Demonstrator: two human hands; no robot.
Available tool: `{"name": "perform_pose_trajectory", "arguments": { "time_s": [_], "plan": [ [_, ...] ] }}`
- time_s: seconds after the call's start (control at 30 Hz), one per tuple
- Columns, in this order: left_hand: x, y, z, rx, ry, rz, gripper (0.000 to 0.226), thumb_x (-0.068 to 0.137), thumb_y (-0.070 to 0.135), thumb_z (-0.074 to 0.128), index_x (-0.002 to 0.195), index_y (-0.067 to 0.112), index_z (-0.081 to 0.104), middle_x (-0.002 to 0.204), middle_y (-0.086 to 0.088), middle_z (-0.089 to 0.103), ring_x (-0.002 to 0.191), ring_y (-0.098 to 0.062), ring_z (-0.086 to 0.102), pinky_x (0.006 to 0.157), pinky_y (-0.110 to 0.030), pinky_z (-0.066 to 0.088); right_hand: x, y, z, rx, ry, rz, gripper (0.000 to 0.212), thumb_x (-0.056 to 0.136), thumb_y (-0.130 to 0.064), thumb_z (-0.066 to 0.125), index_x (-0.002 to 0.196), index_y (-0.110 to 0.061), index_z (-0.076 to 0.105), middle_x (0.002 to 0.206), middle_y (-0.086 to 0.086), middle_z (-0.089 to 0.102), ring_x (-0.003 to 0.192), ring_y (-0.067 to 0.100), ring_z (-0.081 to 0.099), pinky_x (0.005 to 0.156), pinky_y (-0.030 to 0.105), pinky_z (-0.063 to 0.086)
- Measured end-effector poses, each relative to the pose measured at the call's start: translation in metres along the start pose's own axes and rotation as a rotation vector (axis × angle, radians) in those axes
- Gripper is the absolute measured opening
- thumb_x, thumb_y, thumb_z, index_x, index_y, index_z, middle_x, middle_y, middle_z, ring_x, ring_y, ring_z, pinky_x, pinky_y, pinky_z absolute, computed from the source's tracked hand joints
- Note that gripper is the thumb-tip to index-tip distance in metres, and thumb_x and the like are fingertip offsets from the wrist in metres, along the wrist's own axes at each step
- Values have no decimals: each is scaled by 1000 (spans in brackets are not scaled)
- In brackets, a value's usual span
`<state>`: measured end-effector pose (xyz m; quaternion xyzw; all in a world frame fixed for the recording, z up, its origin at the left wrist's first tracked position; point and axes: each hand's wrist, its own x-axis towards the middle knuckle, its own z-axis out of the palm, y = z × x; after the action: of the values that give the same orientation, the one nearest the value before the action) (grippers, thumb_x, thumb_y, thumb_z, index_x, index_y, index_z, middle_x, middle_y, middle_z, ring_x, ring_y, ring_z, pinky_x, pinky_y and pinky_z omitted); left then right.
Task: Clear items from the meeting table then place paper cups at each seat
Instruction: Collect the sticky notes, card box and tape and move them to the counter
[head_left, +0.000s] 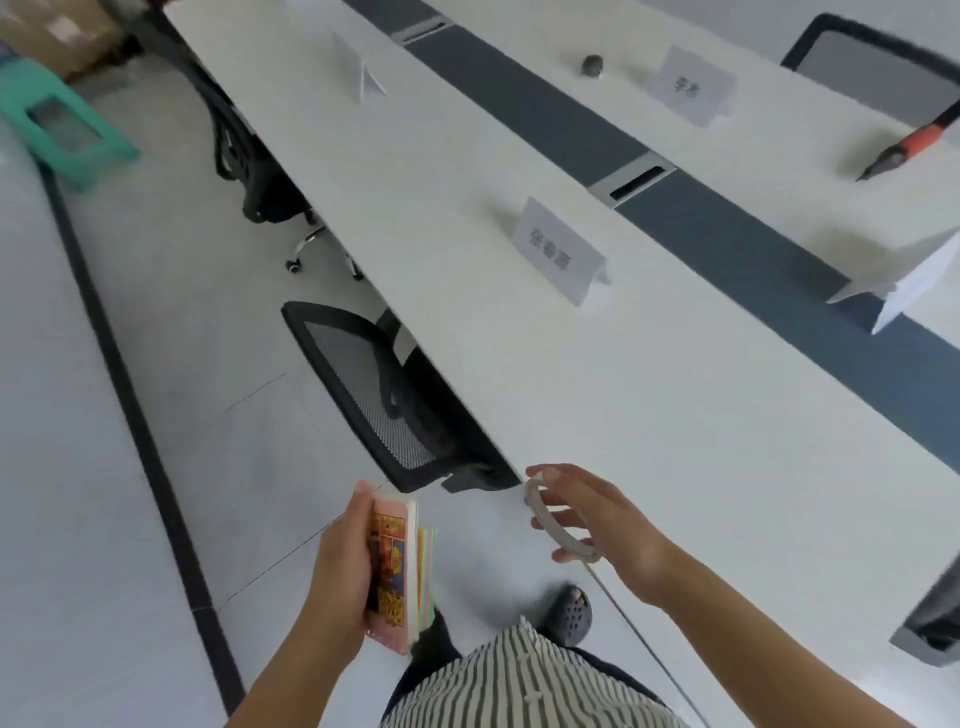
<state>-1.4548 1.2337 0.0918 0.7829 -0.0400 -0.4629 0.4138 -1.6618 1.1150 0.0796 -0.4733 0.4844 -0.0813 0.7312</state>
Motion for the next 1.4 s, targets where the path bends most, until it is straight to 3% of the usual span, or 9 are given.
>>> {"name": "perform_pose_trajectory", "arguments": {
  "time_s": [0.1, 0.17, 0.27, 0.33, 0.63, 0.87, 1.1, 1.2, 1.4],
  "plan": [
    [0, -12, -51, -67, 90, -15, 57, 94, 55, 34, 53, 15, 35, 39, 2, 43, 46, -19, 47, 60, -28, 43, 6, 0, 54, -257, -15, -55, 27, 93, -48, 54, 116, -37, 62, 111, -12, 65, 102, 6, 62, 82, 30, 54],
    [1, -22, -91, -130, 125, -42, 56, 94, 55, 34, 57, 14, 39, 45, -2, 48, 50, -22, 51, 62, -30, 45, 12, 3, 90, -375, -54, -101, 30, 93, -43, 54, 121, -33, 60, 111, -17, 64, 102, 0, 59, 80, 18, 47],
    [4, -41, -160, -179, 176, -72, 55, 93, 57, 35, 64, 11, 45, 58, -11, 55, 57, -27, 57, 68, -36, 50, 24, 6, 149, -551, -123, -164, 43, 88, -55, 55, 127, -36, 57, 121, -18, 63, 113, 2, 57, 101, 28, 46],
    [8, -54, -206, -207, 221, -74, 55, 93, 57, 36, 65, 11, 46, 55, -9, 57, 55, -27, 58, 67, -36, 51, 34, 5, 193, -629, -171, -183, 47, 87, -56, 55, 129, -37, 56, 123, -21, 61, 115, -1, 55, 104, 30, 44],
    [61, -61, -312, -330, 307, -103, 56, 95, 53, 34, 61, 11, 48, 41, 0, 55, 38, -16, 58, 57, -28, 48, 87, -24, 305, -848, -306, -268, 45, 86, -58, 54, 128, -41, 53, 125, -31, 54, 108, -19, 47, 81, 4, 37],
    [153, 7, -360, -346, 335, -104, 55, 95, 53, 33, 66, 9, 49, 47, -3, 58, 47, -20, 60, 59, -29, 49, 199, -85, 346, -858, -297, -248, 51, 85, -61, 54, 131, -38, 52, 130, -25, 54, 119, -3, 48, 93, 16, 38],
    [233, 107, -428, -412, 415, -49, 56, 97, 50, 31, 68, 7, 53, 40, -1, 61, 35, -13, 61, 35, -21, 48, 312, -204, 425, -950, -401, -301, 50, 83, -66, 50, 128, -44, 49, 125, -32, 47, 112, -5, 47, 95, 20, 37],
    [272, 127, -459, -454, 441, -75, 59, 96, 52, 32, 67, 6, 54, 43, -2, 62, 39, -16, 63, 43, -24, 51, 359, -248, 461, -994, -423, -331, 55, 73, -77, 43, 122, -52, 47, 126, -34, 48, 119, -5, 47, 102, 24, 40],
    [391, 170, -543, -501, 424, -120, 59, 93, 56, 36, 81, 2, 56, 65, -16, 61, 59, -31, 63, 69, -45, 56, 463, -308, 541, -1028, -361, -356, 79, 65, -88, 34, 130, -45, 48, 132, -28, 49, 122, 1, 48, 102, 25, 39]
  ]
}}
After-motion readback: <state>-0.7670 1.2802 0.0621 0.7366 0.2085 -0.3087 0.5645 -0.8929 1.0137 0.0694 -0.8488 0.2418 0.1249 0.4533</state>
